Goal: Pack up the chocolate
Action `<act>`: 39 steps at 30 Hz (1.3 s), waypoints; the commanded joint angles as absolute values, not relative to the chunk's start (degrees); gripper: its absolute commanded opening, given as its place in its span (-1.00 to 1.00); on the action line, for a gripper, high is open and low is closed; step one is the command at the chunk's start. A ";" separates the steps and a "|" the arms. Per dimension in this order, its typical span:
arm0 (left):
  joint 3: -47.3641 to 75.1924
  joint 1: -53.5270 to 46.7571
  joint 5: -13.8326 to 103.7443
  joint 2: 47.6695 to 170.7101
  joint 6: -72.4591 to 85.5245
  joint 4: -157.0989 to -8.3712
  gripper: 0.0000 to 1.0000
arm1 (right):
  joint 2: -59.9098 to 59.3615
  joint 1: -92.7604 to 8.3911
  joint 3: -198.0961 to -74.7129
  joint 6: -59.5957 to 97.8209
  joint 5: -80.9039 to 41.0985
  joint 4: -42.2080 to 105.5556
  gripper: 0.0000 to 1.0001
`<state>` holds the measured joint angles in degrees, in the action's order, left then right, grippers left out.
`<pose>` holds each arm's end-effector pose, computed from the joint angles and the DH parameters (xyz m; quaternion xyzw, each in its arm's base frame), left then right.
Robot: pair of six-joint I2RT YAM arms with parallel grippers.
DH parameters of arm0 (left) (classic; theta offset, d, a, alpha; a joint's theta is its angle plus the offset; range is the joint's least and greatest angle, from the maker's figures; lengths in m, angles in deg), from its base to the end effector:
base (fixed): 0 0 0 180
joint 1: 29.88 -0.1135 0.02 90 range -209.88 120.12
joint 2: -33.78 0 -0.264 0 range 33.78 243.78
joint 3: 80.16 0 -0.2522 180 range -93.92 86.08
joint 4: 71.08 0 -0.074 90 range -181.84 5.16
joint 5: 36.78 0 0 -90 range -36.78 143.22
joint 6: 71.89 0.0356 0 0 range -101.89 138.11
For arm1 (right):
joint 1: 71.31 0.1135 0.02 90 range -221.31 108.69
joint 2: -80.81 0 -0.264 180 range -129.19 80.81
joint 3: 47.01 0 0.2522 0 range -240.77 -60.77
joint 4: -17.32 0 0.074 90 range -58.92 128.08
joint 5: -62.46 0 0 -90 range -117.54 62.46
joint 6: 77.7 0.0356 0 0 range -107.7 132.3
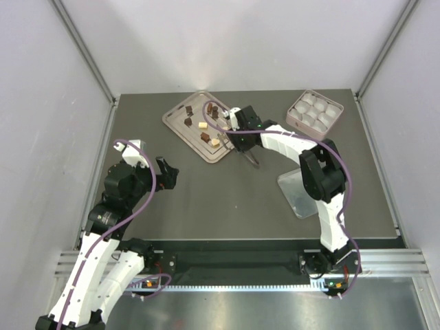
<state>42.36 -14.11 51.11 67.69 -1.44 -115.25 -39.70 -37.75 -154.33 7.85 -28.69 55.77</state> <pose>0.1292 -0.0379 0.3231 -0.0166 0.8219 -0.1871 0.5378 0.3900 0.2579 0.1975 -0.3044 0.8940 0.0734 0.3204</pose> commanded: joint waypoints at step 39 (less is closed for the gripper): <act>41.79 -14.06 51.90 66.92 -0.96 -112.52 0.98 | -41.27 -40.11 -167.91 11.95 -24.65 68.34 -0.19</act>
<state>42.36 -14.11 51.35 67.65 -1.44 -115.25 -41.14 -39.15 -164.84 11.46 -25.39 67.37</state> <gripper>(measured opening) 0.991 0.427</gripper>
